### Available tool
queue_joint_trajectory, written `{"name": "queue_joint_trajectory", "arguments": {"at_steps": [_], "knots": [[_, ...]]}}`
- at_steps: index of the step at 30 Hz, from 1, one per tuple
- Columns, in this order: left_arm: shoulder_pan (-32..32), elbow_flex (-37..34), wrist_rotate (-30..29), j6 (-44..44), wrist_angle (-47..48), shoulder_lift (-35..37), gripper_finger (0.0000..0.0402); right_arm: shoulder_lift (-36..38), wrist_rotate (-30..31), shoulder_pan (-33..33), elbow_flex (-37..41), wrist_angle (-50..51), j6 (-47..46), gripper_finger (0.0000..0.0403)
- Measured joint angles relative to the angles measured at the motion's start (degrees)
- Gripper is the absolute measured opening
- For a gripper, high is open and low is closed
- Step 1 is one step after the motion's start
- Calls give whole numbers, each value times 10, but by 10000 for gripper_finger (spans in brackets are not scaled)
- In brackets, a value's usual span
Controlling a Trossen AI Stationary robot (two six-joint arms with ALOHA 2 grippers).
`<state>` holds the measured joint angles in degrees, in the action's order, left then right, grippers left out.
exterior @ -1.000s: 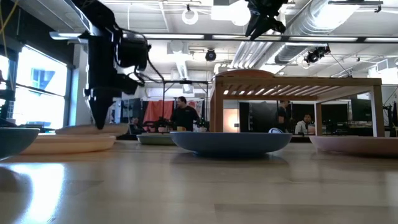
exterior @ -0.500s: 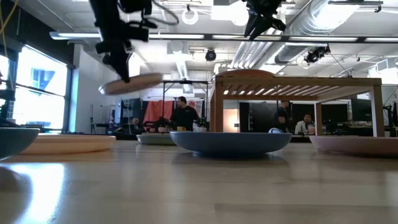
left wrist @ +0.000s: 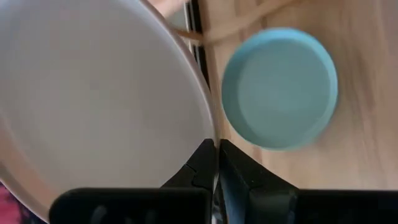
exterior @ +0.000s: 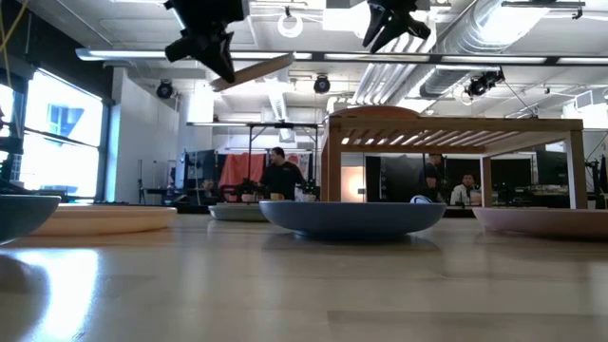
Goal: Place and stack plates onto a shelf
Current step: Stack the white plate on top of the brown plate on the shelf
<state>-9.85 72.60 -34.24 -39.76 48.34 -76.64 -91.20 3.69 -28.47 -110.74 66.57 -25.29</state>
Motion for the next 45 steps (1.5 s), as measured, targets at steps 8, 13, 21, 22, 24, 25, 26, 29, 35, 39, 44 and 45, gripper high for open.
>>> {"name": "queue_joint_trajectory", "arguments": {"at_steps": [8, 13, 21, 22, 24, 25, 26, 29, 35, 39, 44, 45], "knots": [[23, 0, 29, -90, -11, 0, 4, 0, 49, 55, 0, 0, -83, 83], [47, 0, 65, -85, -7, 0, 3, -1, 53, 84, 0, 0, -124, 83], [105, 1, 66, -83, 7, -34, 2, -34, 56, 139, -1, 10, -186, 83], [112, 1, 65, -83, 10, -39, 2, -40, 56, 145, -1, 9, -191, 83], [127, 1, 55, -77, 17, -49, 2, -51, 56, 155, -1, 10, -199, 83], [133, 1, 50, -71, 15, -53, 2, -57, 56, 160, -1, 9, -199, 83], [139, 1, 46, -66, 15, -57, 2, -62, 56, 165, -1, 10, -200, 83], [155, 1, 45, -53, 16, -65, 2, -79, 56, 176, -1, 13, -212, 83], [179, 1, 45, -38, 16, -74, 1, -107, 56, 190, 0, 18, -212, 83], [190, 1, 38, -23, 15, -74, 1, -119, 55, 196, 0, 18, -213, 83], [197, 1, 36, -20, 18, -74, 1, -123, 55, 203, 0, 18, -225, 54], [197, 1, 37, -20, 18, -74, 1, -123, 55, 204, 0, 18, -225, 41]]}}
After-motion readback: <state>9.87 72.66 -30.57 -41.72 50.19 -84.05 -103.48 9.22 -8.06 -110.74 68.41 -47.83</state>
